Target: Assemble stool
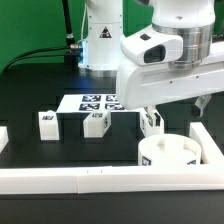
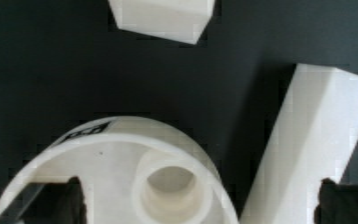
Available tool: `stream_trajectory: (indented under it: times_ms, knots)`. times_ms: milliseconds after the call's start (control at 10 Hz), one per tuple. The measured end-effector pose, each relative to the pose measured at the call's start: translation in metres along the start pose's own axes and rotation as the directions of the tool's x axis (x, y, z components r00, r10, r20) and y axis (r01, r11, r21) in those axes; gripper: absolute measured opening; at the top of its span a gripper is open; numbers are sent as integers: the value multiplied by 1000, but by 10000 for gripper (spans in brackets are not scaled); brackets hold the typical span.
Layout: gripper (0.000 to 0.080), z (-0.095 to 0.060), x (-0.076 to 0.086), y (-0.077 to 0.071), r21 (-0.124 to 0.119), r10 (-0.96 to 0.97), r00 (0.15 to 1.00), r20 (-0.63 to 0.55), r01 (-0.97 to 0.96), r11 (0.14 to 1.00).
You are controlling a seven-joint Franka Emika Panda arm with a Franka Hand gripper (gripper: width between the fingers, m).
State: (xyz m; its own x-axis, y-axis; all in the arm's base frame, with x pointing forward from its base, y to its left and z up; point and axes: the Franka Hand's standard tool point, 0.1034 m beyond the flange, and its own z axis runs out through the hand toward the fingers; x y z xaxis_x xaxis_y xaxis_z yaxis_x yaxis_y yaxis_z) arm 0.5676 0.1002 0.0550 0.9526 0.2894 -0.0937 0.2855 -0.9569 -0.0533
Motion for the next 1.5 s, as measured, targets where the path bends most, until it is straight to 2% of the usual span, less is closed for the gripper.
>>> stream_trajectory:
  times_ms: [100, 200, 400, 500, 600, 900, 1000, 1100, 1300, 1500]
  knots:
    - [649, 2, -4, 2, 0, -23, 1000, 8, 23, 1000]
    - [649, 10, -16, 12, 5, -48, 998, 34, 48, 999]
    - [649, 7, -30, 30, 8, -50, 996, 70, 50, 999]
    - [649, 2, -41, 32, 32, -43, 978, 203, 37, 999]
    - [649, 4, -35, 26, 34, -4, 959, 283, -6, 999]
    - [649, 7, -46, 17, 79, -35, 849, 528, -8, 997]
    - [649, 14, -48, 16, 73, -11, 807, 591, -40, 997]
    - [649, 18, -57, 12, 75, -9, 738, 675, -56, 996]
    - [649, 19, -58, 14, 93, -23, 659, 752, -72, 993]
    - [649, 21, -55, 13, 93, -22, 670, 742, -69, 993]
